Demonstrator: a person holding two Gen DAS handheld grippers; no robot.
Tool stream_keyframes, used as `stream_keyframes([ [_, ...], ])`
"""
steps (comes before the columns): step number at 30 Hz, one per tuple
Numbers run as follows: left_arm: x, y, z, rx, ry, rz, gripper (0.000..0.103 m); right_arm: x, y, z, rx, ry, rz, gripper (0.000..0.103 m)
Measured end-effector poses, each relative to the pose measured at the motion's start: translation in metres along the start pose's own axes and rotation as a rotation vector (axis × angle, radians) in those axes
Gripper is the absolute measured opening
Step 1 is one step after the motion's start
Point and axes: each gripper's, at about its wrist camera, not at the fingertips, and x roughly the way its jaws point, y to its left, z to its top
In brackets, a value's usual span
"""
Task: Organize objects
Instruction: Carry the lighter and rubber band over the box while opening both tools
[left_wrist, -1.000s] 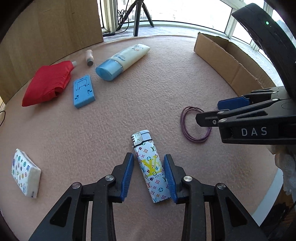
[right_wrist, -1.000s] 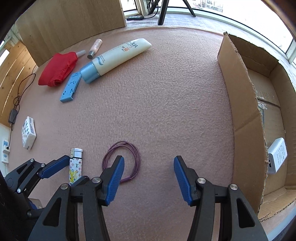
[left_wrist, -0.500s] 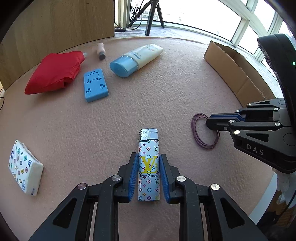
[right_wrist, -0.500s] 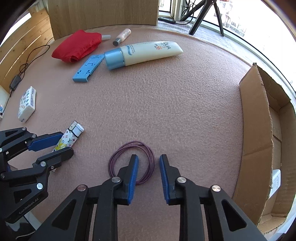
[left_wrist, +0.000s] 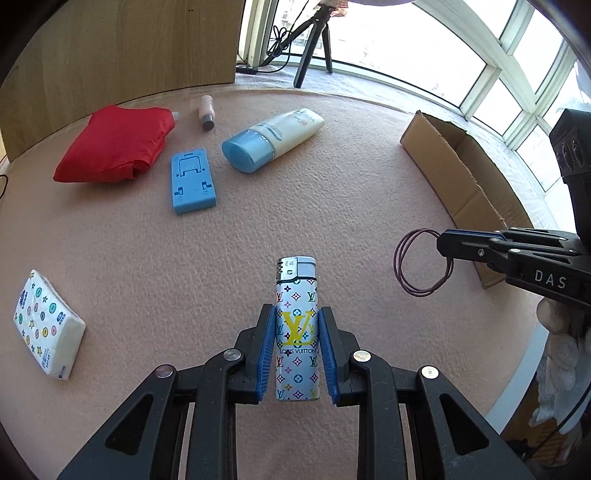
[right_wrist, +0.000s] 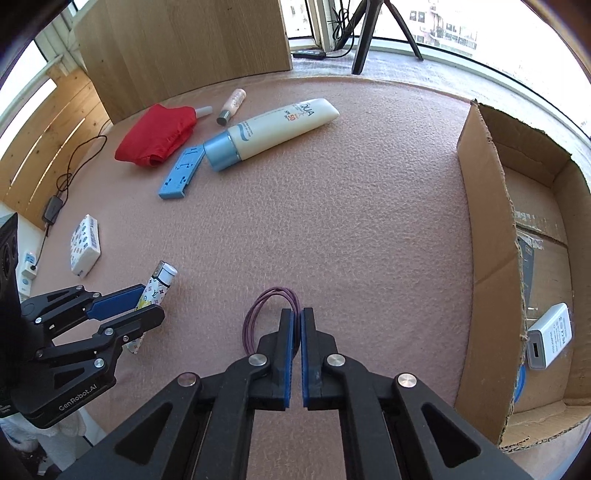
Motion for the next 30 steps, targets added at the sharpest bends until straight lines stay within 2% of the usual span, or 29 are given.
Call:
stream_keyframes([
  [9, -0.012, -0.043, 0.032, 0.058, -0.058, -0.066, 0.025, -0.063, -0.03, 0.004, 0.081, -0.13, 0.033, 0.003],
  [17, -0.014, -0.109, 0.065, 0.158, -0.102, -0.149, 0.025, -0.108, -0.086, -0.008, 0.188, -0.217, -0.032, 0.003],
  [25, 0.005, -0.175, 0.094, 0.243, -0.103, -0.224, 0.025, -0.12, -0.148, -0.03, 0.296, -0.218, -0.117, 0.003],
  [30, 0.025, -0.211, 0.099, 0.29, -0.084, -0.246, 0.025, -0.116, -0.171, -0.041, 0.339, -0.203, -0.132, 0.003],
])
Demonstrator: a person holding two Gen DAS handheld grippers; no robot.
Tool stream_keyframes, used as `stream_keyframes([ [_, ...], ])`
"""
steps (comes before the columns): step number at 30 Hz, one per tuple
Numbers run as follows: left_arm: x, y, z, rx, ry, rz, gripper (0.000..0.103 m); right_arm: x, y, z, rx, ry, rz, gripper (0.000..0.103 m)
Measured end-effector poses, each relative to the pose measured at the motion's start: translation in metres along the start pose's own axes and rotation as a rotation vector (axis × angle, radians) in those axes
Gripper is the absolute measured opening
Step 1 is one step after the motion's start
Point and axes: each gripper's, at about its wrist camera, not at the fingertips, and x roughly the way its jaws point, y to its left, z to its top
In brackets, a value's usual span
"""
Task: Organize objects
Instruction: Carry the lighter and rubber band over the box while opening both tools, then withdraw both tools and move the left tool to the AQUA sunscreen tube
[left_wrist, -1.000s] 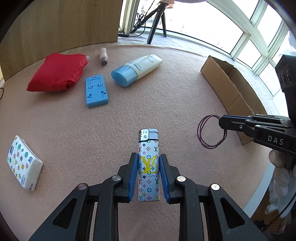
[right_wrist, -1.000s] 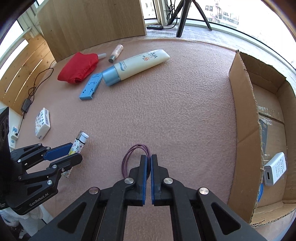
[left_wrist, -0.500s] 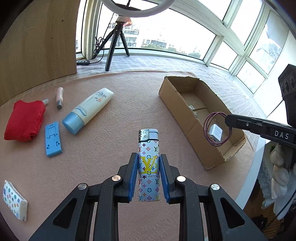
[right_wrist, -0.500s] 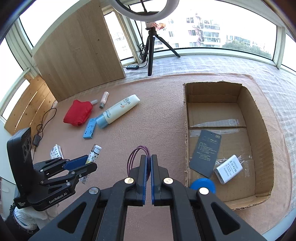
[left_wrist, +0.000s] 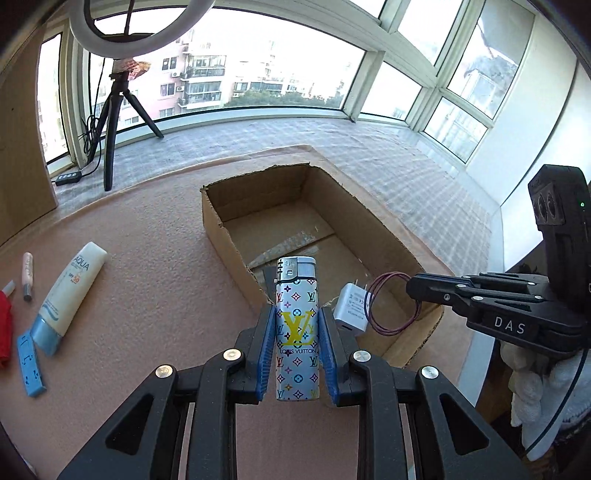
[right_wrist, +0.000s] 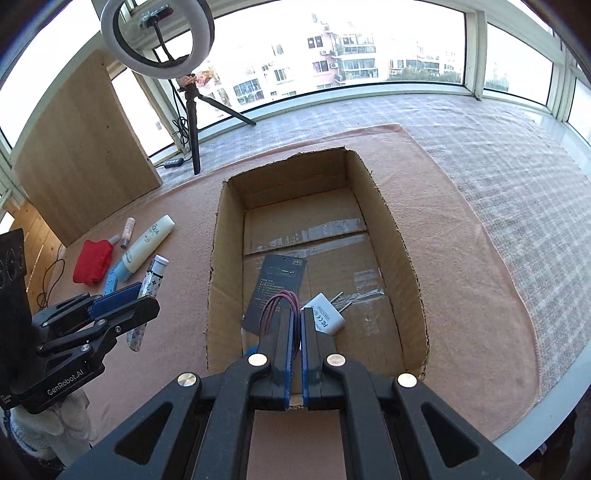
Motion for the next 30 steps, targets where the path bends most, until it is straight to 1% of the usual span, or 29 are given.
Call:
stream_keyframes([
  [6, 0.019, -0.021, 0.007, 0.016, 0.021, -0.021, 0.025, 0.008, -0.012, -0.001, 0.024, 0.018, 0.002, 0.003],
  [12, 0.019, -0.02, 0.01, 0.009, 0.026, -0.035, 0.026, 0.01, -0.013, 0.0, 0.019, 0.029, -0.005, 0.004],
  [13, 0.017, -0.019, 0.01, 0.006, 0.025, -0.036, 0.026, 0.01, -0.013, 0.0, 0.02, 0.03, -0.007, 0.006],
  [16, 0.012, -0.014, 0.009, 0.001, 0.017, -0.025, 0.026, 0.01, -0.012, 0.0, 0.029, 0.027, -0.008, 0.022],
  [17, 0.009, -0.011, 0.008, -0.002, 0.015, -0.021, 0.026, 0.01, -0.012, 0.0, 0.032, 0.026, -0.005, 0.025],
  [22, -0.008, 0.009, 0.004, -0.029, 0.003, 0.004, 0.026, 0.009, -0.002, 0.001, 0.03, 0.026, 0.007, 0.027],
  [24, -0.017, 0.019, 0.002, -0.041, 0.0, 0.021, 0.026, 0.009, 0.003, 0.002, 0.029, 0.024, 0.014, 0.032],
  [26, -0.025, 0.032, -0.001, -0.055, -0.005, 0.04, 0.026, 0.008, 0.009, 0.002, 0.028, 0.021, 0.025, 0.041],
  [30, -0.042, 0.063, -0.011, -0.097, -0.01, 0.077, 0.027, 0.006, 0.025, 0.002, 0.026, 0.018, 0.053, 0.042],
])
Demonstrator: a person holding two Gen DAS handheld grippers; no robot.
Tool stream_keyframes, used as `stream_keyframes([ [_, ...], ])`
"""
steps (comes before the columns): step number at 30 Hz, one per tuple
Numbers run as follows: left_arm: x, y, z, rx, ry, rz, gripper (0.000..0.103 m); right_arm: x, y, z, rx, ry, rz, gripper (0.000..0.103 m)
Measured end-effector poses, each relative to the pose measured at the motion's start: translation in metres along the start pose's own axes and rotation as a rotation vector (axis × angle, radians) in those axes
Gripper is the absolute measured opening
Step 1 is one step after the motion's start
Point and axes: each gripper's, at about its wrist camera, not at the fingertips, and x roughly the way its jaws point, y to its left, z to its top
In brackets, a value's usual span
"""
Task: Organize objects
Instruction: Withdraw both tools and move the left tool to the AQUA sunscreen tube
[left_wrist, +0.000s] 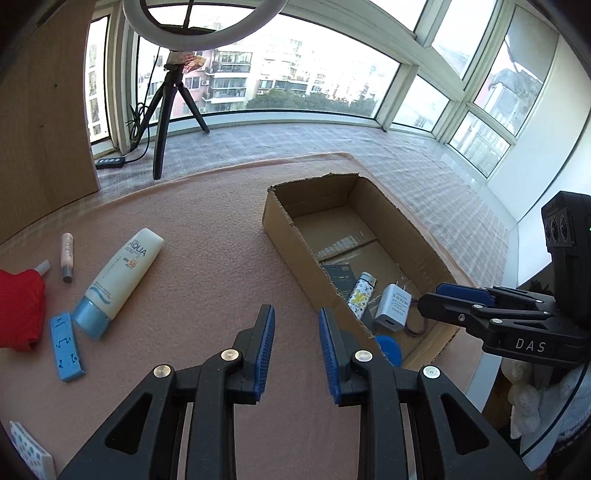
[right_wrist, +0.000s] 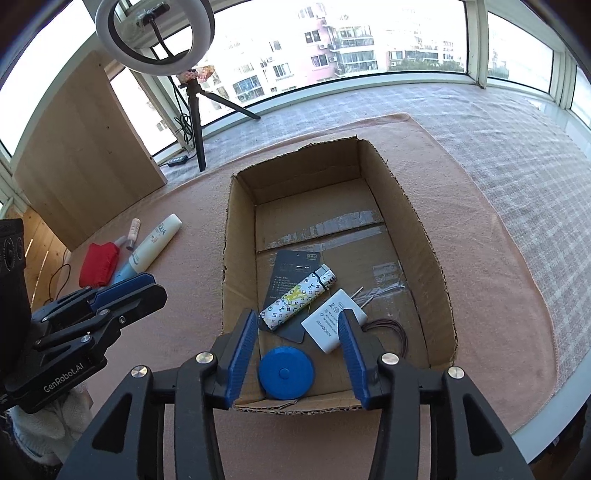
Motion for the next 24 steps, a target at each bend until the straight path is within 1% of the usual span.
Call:
stream_keyframes([
  [3, -0.009, 0.025, -0.009, -0.033, 0.002, 0.03, 0.029, 0.001, 0.014, -0.002, -0.007, 0.002, 0.025, 0.044],
  [5, -0.015, 0.041, -0.016, -0.053, 0.007, 0.049, 0.032, 0.003, 0.025, -0.003, -0.017, 0.007, 0.04, 0.05],
  [6, -0.018, 0.049, -0.018, -0.061, 0.008, 0.058, 0.034, 0.004, 0.03, -0.004, -0.021, 0.01, 0.048, 0.05],
  [9, -0.024, 0.075, -0.023, -0.099, 0.018, 0.08, 0.047, 0.01, 0.045, -0.007, -0.029, 0.027, 0.072, 0.052],
  [11, -0.028, 0.093, -0.024, -0.132, 0.023, 0.089, 0.065, 0.016, 0.054, -0.009, -0.03, 0.044, 0.084, 0.055],
  [12, -0.029, 0.101, -0.023, -0.147, 0.022, 0.1, 0.067, 0.018, 0.059, -0.01, -0.032, 0.052, 0.088, 0.057],
  [14, -0.029, 0.118, -0.019, -0.173, 0.026, 0.121, 0.069, 0.022, 0.068, -0.012, -0.042, 0.066, 0.091, 0.061],
  [20, -0.02, 0.155, -0.002, -0.23, 0.04, 0.158, 0.069, 0.033, 0.089, -0.017, -0.075, 0.121, 0.066, 0.062],
  [24, -0.012, 0.171, 0.013, -0.241, 0.048, 0.166, 0.069, 0.032, 0.094, -0.019, -0.078, 0.124, 0.065, 0.062],
])
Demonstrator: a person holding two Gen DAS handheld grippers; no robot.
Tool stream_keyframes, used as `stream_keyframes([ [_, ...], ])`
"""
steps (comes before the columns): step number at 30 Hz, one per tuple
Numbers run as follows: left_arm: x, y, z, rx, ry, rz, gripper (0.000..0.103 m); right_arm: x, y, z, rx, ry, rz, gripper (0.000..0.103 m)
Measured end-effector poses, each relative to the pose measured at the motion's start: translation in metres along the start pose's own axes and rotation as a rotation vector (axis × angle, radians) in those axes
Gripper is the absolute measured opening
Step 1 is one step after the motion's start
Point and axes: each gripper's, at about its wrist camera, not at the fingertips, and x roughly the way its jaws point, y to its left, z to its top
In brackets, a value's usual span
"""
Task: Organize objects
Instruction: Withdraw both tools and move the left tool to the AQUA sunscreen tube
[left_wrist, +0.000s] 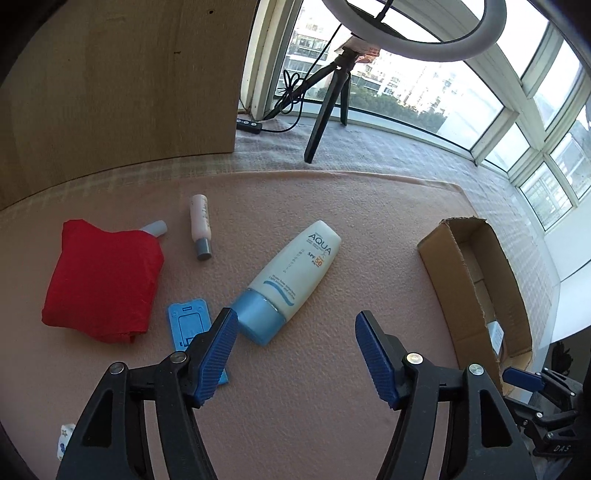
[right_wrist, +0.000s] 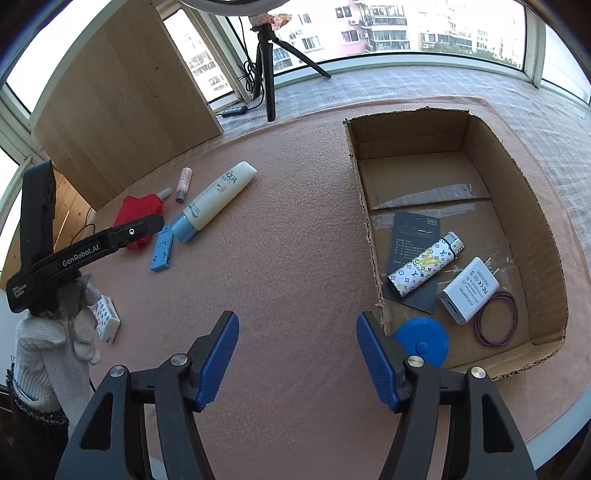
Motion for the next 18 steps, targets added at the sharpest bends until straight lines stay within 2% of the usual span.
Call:
stream_keyframes([
  [10, 0.046, 0.001, 0.047, 0.017, 0.042, 0.021, 0.069, -0.012, 0.009, 0.007, -0.01, -0.028, -0.014, 0.062],
  [14, 0.069, 0.005, 0.055, -0.022, 0.073, -0.011, 0.069, -0.014, 0.01, 0.006, -0.014, -0.032, -0.02, 0.062],
  [18, 0.089, 0.003, 0.053, -0.017, 0.108, -0.025, 0.065, -0.013, 0.005, 0.001, -0.005, -0.019, -0.029, 0.062],
])
